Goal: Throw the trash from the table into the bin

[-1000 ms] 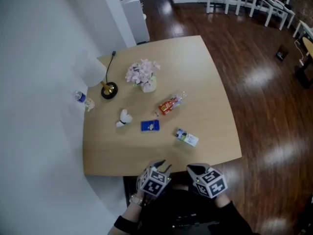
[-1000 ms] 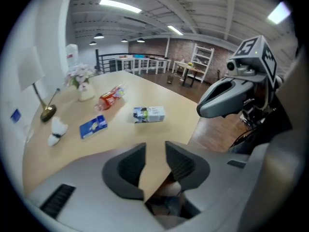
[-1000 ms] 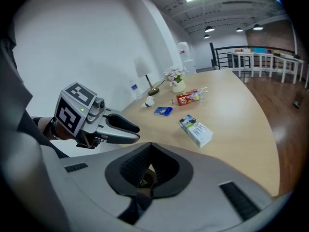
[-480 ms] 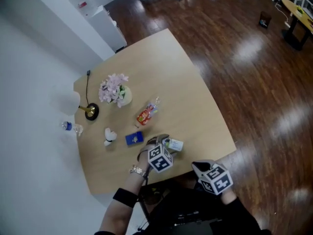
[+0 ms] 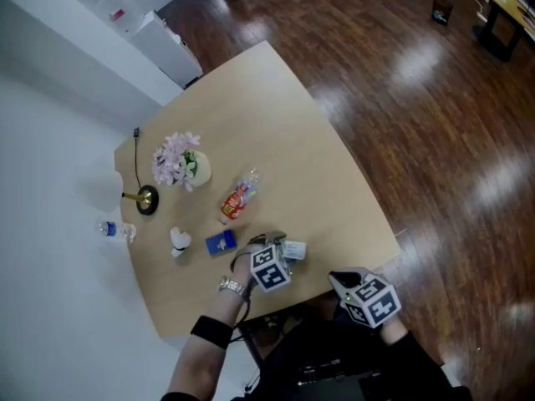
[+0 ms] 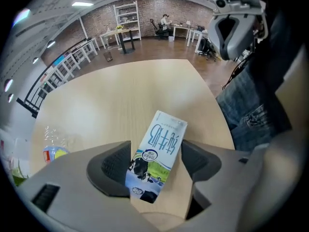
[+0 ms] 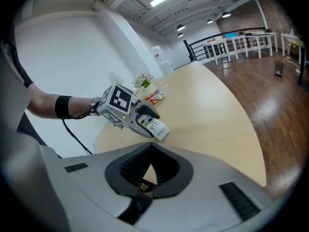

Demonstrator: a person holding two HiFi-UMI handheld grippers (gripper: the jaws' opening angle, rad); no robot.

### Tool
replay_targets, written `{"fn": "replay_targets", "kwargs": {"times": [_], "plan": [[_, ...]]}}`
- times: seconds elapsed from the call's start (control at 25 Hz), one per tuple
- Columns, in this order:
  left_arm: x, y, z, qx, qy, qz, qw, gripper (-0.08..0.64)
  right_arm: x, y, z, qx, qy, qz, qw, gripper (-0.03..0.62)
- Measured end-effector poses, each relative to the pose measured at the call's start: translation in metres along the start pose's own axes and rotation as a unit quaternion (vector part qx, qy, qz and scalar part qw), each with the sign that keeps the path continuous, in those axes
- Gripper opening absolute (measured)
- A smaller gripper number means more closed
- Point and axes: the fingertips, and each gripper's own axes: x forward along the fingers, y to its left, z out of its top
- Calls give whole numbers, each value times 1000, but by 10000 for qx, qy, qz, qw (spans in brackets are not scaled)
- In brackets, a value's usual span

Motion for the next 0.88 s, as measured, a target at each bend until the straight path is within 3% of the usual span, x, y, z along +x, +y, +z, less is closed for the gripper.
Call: {"fn": "replay_targets", "kwargs": {"times": [0.24,0.4,0.68,0.88], "plan": [[-10,-6,5,-651,-471,0,9968,280,0,5,2,-85,93,8,9999,5],[-37,-16,-1,-1402,-778,244,9868,272,4,17,4,-261,157,62,9995,5],[-112,-65,-37,-2938,-1207,784,9450,268,23,61,10,-802,384,359,9954,5],[-136,-105,-81,-3574,-1223,1089,9195,267,43,104,7,-1300,652,679,9870,5]]}}
